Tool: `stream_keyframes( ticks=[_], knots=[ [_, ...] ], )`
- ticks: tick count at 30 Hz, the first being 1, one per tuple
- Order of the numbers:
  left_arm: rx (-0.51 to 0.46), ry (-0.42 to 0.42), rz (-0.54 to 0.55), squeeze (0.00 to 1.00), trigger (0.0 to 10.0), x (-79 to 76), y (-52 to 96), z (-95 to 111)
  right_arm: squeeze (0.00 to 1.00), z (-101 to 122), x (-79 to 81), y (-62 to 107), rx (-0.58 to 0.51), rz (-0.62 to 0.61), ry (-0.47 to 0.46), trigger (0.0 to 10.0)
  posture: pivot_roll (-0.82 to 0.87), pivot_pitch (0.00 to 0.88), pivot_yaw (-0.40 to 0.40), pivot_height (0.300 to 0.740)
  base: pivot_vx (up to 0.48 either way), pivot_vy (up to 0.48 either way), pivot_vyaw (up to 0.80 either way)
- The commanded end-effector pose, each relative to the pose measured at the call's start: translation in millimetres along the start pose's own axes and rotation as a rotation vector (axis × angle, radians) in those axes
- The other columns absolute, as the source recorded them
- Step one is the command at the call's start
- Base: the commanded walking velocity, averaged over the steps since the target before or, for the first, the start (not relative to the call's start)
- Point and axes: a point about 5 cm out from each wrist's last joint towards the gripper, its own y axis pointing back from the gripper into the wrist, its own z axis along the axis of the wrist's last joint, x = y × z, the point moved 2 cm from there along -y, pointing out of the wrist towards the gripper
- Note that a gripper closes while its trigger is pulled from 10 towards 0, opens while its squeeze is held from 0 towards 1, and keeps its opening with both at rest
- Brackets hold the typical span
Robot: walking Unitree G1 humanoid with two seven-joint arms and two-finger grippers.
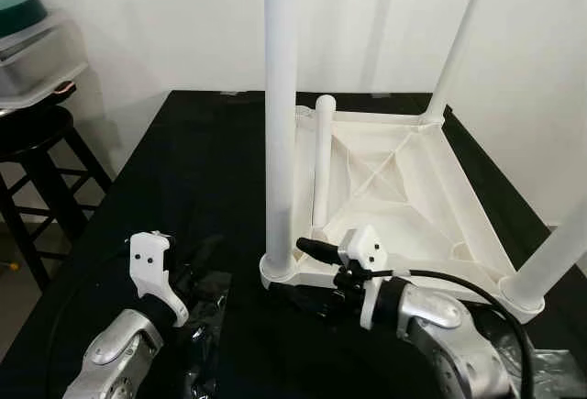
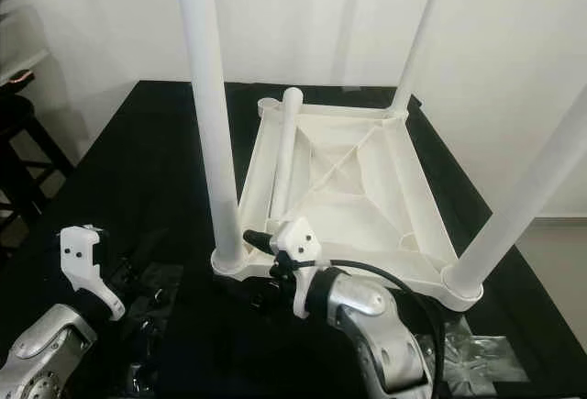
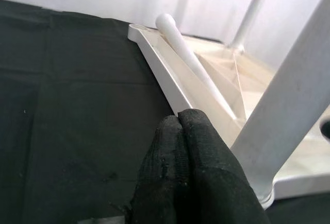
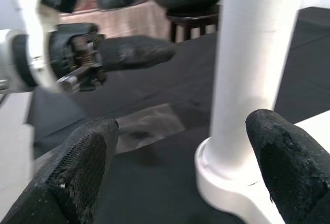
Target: Building children table
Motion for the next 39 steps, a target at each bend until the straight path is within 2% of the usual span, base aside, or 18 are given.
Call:
stream_keyframes(
  ticks=[1,5,10,15,23,32,34,36,37,39],
  knots=[
    [-0.004,0.024,0.01,0.0,10.0,-1.6,1.0,-0.1,0.0,3.5,4.1,0.9,-0.027,0.038,-0.02,10.0,-0.03,0.039,-0.025,0.74,0.0,-0.42,0.0],
    [-0.002,0.041,0.005,0.0,10.0,-4.1,-0.9,-0.3,0.0,3.3,6.8,0.4,-0.044,0.089,-0.063,10.0,-0.03,0.041,-0.025,0.74,0.0,-0.433,0.0],
    [-0.003,0.049,0.0,0.0,10.0,-5.2,-0.9,-0.3,0.0,3.4,8.6,1.1,-0.041,0.124,-0.075,10.0,-0.03,0.041,-0.027,0.74,0.0,-0.443,0.0],
    [-0.005,0.06,-0.025,0.0,10.0,-8.1,-0.7,-0.7,0.0,3.0,16.6,4.0,-0.027,0.252,-0.113,10.0,-0.03,0.04,-0.028,0.74,0.0,-0.45,0.0],
    [-0.002,0.063,-0.045,0.0,10.0,-9.4,0.4,0.2,0.0,2.1,20.0,7.4,-0.008,0.316,-0.116,10.0,-0.02,0.04,-0.025,0.74,0.0,-0.455,0.0],
    [0.0,0.069,-0.058,0.0,10.0,-9.3,2.2,1.1,0.0,1.3,21.0,6.3,-0.008,0.314,-0.111,10.0,-0.03,0.041,-0.025,0.74,0.0,-0.458,0.0],
    [-0.02,0.092,-0.014,0.0,10.0,-2.4,2.9,3.1,0.0,0.2,20.7,6.1,-0.005,0.309,-0.11,10.0,-0.03,0.04,-0.024,0.74,0.0,0.0,0.0],
    [-0.007,0.062,0.042,0.0,10.0,8.1,4.5,3.1,0.0,0.0,19.6,6.1,-0.002,0.298,-0.1,10.0,-0.03,0.038,-0.023,0.74,0.0,0.0,0.0],
    [-0.007,0.062,0.042,0.0,10.0,8.1,4.5,3.1,0.0,0.0,19.6,6.1,-0.002,0.298,-0.1,10.0,-0.03,0.038,-0.023,0.74,0.0,0.0,0.0],
    [0.014,0.019,0.146,0.0,10.0,28.1,8.8,3.4,0.0,-0.3,18.8,6.1,-0.001,0.291,-0.094,10.0,-0.03,0.037,-0.022,0.74,0.0,0.0,0.0]
  ],
)
